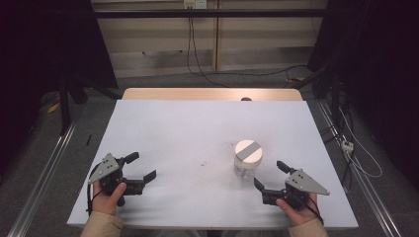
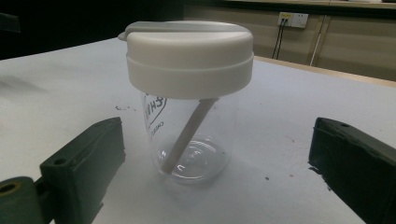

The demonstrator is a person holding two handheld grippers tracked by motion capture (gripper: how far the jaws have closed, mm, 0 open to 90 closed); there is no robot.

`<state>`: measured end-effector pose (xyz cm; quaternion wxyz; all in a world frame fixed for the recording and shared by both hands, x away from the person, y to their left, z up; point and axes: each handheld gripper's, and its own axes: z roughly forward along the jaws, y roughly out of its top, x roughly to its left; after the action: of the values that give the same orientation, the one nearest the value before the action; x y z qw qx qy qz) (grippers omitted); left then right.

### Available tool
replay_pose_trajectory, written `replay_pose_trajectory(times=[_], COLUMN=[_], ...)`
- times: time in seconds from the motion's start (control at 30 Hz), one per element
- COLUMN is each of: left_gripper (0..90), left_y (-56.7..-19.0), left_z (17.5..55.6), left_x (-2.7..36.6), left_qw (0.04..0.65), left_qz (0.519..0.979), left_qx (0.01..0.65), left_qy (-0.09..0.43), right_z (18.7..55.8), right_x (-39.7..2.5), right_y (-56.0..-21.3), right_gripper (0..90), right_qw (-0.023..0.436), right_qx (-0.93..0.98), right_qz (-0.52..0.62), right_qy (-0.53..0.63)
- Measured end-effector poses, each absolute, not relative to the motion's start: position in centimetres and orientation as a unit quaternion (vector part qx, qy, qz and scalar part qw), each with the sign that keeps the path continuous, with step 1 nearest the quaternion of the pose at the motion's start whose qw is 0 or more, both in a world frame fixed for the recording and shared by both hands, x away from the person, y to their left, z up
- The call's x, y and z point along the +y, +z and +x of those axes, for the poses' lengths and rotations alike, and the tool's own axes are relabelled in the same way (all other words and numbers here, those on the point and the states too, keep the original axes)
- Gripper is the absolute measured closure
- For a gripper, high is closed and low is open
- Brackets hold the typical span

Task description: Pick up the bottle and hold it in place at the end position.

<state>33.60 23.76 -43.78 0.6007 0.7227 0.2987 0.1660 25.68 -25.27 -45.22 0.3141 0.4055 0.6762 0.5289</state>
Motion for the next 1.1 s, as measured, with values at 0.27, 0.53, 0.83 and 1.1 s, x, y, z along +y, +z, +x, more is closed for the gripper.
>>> replay_pose_trajectory(times=[0.27, 0.53, 0.83, 1.1], left_gripper=[3.5, 3.6, 3.6, 3.6], left_y=[-43.8, -43.8, -43.9, -44.0], left_z=[33.5, 33.6, 33.6, 33.6], left_x=[23.7, 23.6, 23.5, 23.5], left_qw=[0.6, 0.598, 0.597, 0.596], left_qz=[0.723, 0.726, 0.729, 0.729], left_qx=[0.297, 0.294, 0.292, 0.293], left_qy=[0.168, 0.167, 0.166, 0.165], right_z=[26.0, 26.6, 27.8, 29.2], right_x=[-25.0, -24.6, -23.4, -21.8], right_y=[-45.2, -45.2, -45.3, -45.3], right_gripper=[3.0, 2.9, 3.1, 3.2], right_qw=[0.31, 0.31, 0.303, 0.293], right_qx=[0.678, 0.682, 0.696, 0.696], right_qz=[0.405, 0.403, 0.407, 0.41], right_qy=[0.529, 0.526, 0.508, 0.512])
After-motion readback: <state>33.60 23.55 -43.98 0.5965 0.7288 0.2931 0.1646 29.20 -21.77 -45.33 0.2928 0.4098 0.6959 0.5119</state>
